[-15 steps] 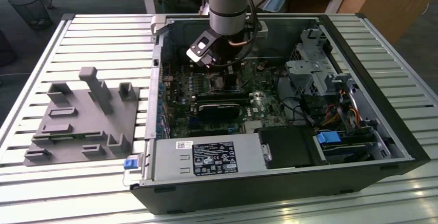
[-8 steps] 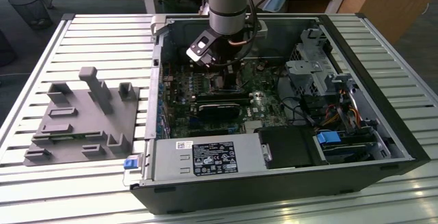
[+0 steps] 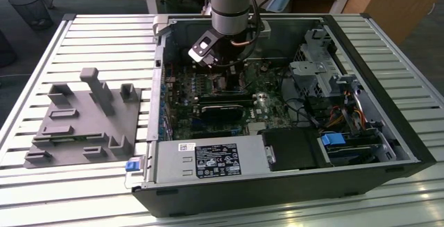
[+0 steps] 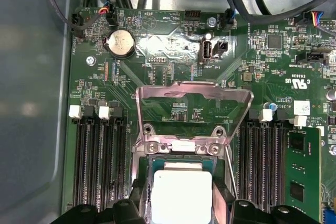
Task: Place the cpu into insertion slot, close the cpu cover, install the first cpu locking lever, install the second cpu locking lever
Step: 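Place the cpu into insertion slot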
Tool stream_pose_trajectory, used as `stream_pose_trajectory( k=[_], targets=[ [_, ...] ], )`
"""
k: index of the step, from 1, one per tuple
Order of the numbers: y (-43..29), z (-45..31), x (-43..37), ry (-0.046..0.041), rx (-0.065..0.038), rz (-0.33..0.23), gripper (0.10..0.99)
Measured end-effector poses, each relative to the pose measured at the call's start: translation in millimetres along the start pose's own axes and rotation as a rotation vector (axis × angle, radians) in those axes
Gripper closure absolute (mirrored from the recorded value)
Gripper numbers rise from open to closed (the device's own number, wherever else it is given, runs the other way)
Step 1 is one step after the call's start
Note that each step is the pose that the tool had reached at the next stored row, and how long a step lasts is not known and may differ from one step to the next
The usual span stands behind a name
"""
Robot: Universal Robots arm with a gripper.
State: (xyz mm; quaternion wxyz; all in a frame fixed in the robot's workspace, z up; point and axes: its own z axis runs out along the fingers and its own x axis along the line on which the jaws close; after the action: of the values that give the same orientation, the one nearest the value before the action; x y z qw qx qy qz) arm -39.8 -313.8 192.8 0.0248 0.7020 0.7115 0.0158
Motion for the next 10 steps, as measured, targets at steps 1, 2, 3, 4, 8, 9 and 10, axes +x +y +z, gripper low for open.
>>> stream_pose_trajectory(
  k=[1, 2, 3, 4, 8, 9, 10],
  targets=[
    [0.1, 0.0, 0.0, 0.0, 0.0, 0.0, 0.475],
    [0.4, -0.1, 0.0, 0.0005, 0.0, 0.0, 0.475],
    [0.7, -0.5, 0.0, 0.002, 0.001, 0.0, 0.475],
    [1.1, -1.1, 0.0, 0.0047, 0.001, 0.0, 0.475],
    [1.7, -5.4, -0.1, 0.0102, 0.003, 0.001, 0.475],
    [1.8, -6.3, -0.1, 0.0106, 0.004, 0.001, 0.475],
    [1.8, -6.6, -0.1, 0.0109, 0.004, 0.001, 0.475]
  ],
)
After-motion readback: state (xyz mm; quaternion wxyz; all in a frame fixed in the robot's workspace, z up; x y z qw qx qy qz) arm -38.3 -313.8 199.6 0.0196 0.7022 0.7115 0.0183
